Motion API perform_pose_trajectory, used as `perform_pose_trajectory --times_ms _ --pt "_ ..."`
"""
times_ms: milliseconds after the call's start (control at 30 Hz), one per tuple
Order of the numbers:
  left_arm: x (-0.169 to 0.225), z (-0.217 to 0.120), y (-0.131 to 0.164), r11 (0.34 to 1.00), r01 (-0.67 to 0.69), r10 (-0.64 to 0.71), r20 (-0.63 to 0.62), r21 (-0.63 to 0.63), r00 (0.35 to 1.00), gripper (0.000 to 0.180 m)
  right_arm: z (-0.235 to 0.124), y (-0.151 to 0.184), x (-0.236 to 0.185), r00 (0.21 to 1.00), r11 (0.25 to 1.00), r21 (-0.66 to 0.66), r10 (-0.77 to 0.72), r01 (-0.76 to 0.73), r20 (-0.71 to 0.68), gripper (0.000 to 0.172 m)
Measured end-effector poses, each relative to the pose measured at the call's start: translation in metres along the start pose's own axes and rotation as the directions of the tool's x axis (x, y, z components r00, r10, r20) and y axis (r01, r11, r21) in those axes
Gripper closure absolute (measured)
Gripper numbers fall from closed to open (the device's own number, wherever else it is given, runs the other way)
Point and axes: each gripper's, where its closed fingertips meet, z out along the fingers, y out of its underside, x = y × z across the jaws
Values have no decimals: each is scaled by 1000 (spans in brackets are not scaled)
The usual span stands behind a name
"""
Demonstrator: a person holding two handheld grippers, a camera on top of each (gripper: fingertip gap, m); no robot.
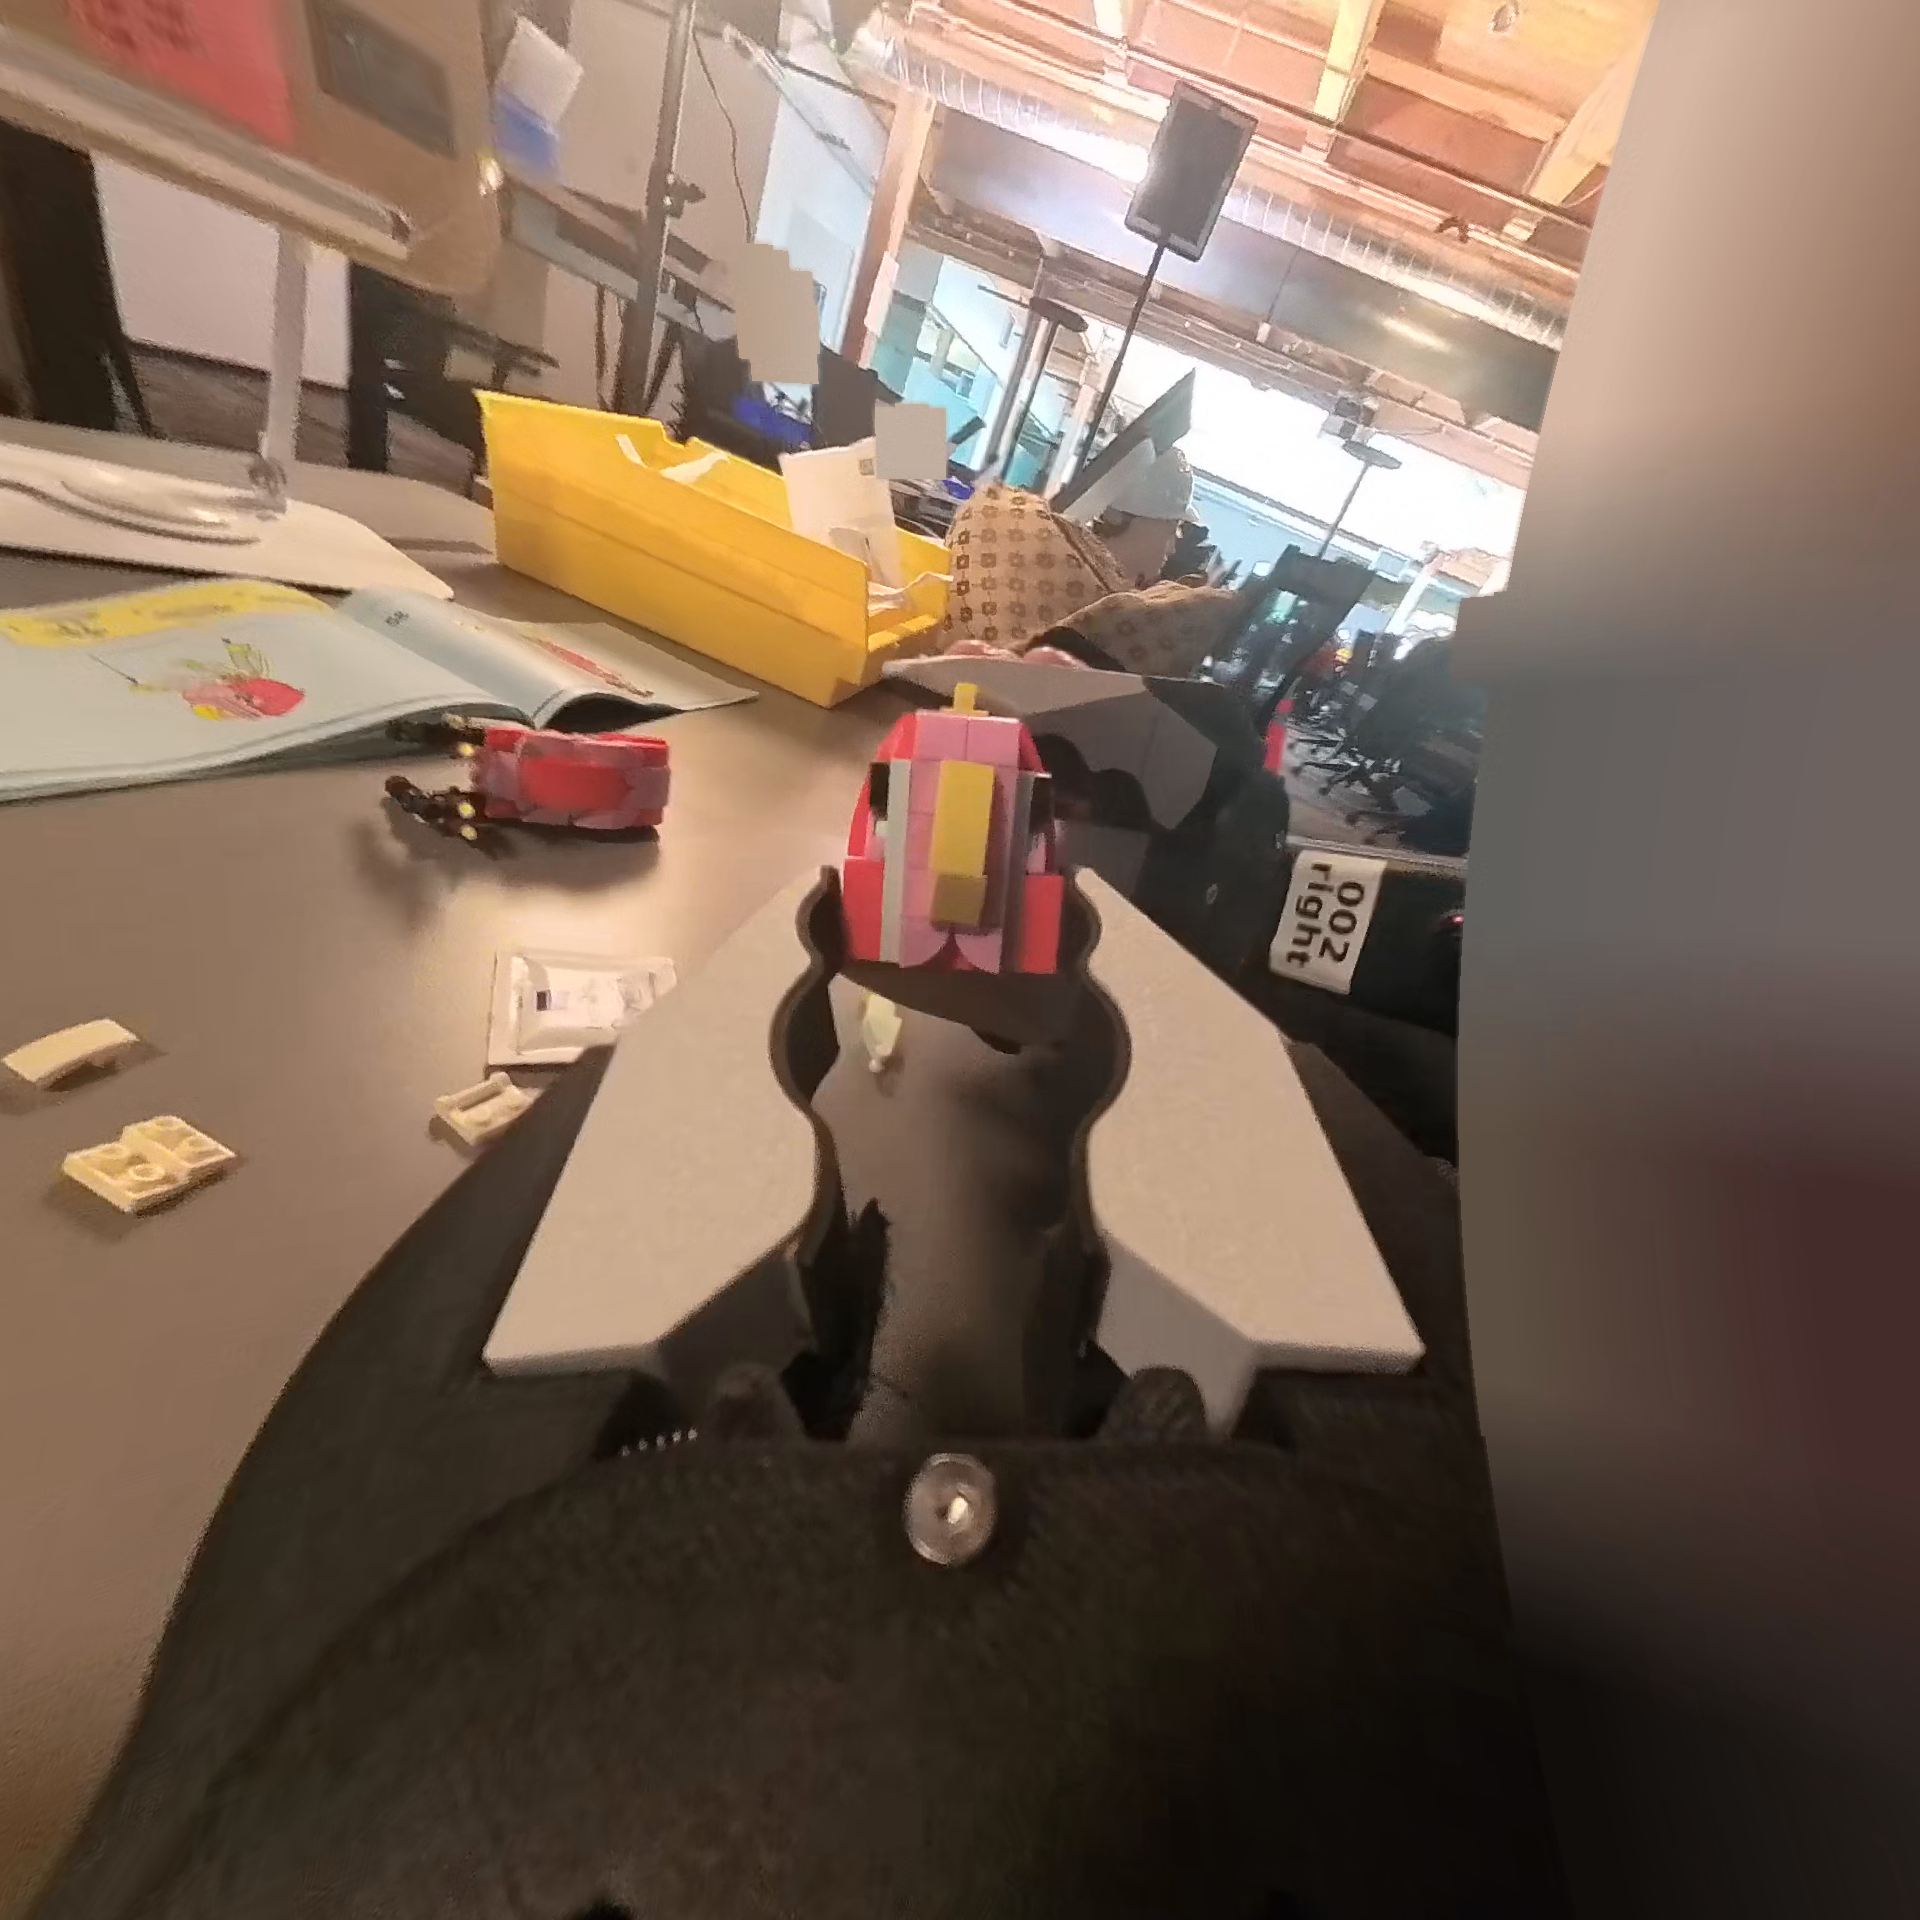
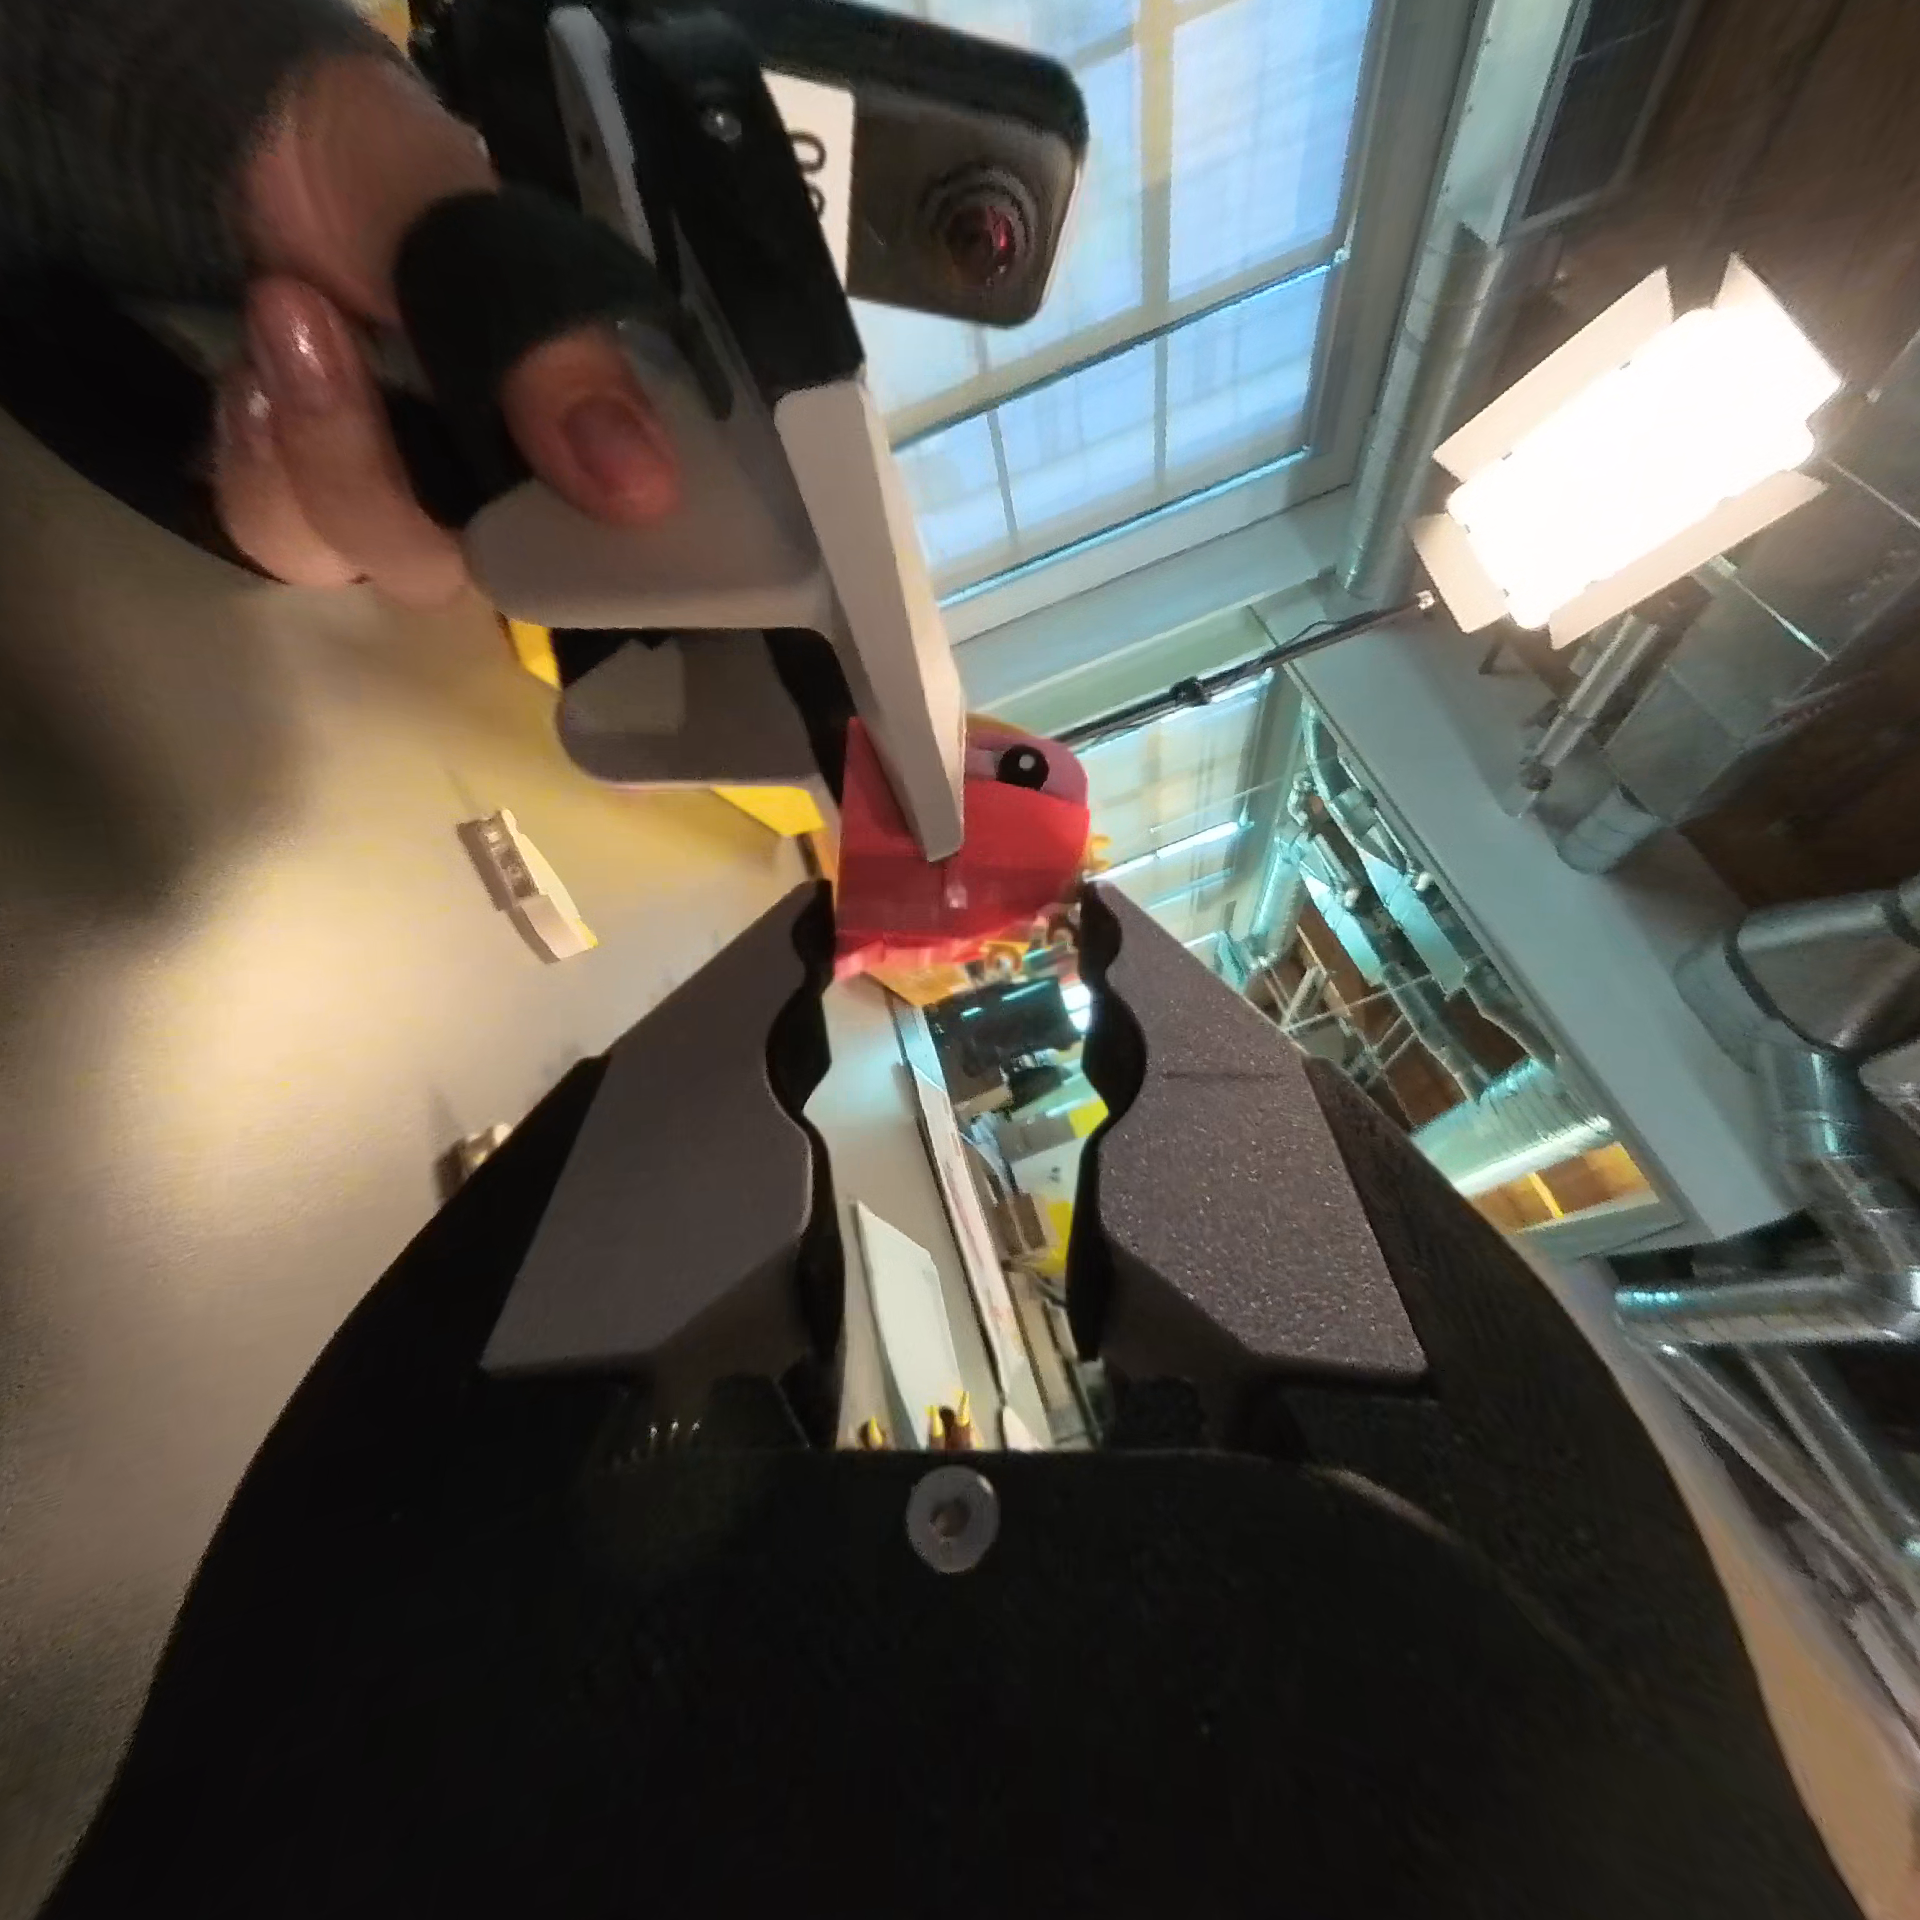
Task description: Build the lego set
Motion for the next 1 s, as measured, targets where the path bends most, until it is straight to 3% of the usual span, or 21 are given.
perform_pose_trajectory --times_ms 67,133,233,333,400,467,600,767,833,867,933,1000 --pt "-5 -4 -5 998 -49 47 56 29 997 140 -5 11 3 1000 999 -35 16 -16 10 121" --pt "-11 -11 -13 994 -70 61 106 83 992 140 -14 43 19 997 983 -166 77 -81 -31 120" --pt "-18 -23 -26 971 -194 162 214 141 963 140 -34 84 20 928 888 -292 373 -356 1 129" --pt "-20 -22 -23 952 -294 260 282 87 923 140 -54 102 -7 704 674 -422 702 -606 110 134" --pt "-19 -19 -19 945 -322 293 294 54 910 140 -69 99 -24 544 547 -513 821 -662 173 133" --pt "-18 -17 -18 946 -320 296 279 44 913 140 -83 87 -36 421 484 -542 873 -687 245 136" --pt "-17 -17 -18 966 -251 229 231 70 946 140 -88 67 -43 366 521 -526 851 -672 376 134" --pt "-14 -15 -16 971 -228 212 194 65 958 141 -91 73 -71 358 618 -638 786 -459 504 135" --pt "-13 -13 -13 974 -221 210 175 45 962 141 -91 73 -73 345 632 -656 775 -414 529 145" --pt "-12 -12 -11 979 -204 197 161 29 967 141 -91 73 -74 345 640 -662 768 -390 540 159" --pt "-16 -8 -1 989 -135 142 140 -55 980 140 -90 77 -73 401 681 -659 728 -321 557 161" --pt "-21 -6 19 973 -88 120 140 -215 983 140 -87 83 -65 542 765 -606 612 -219 576 161"
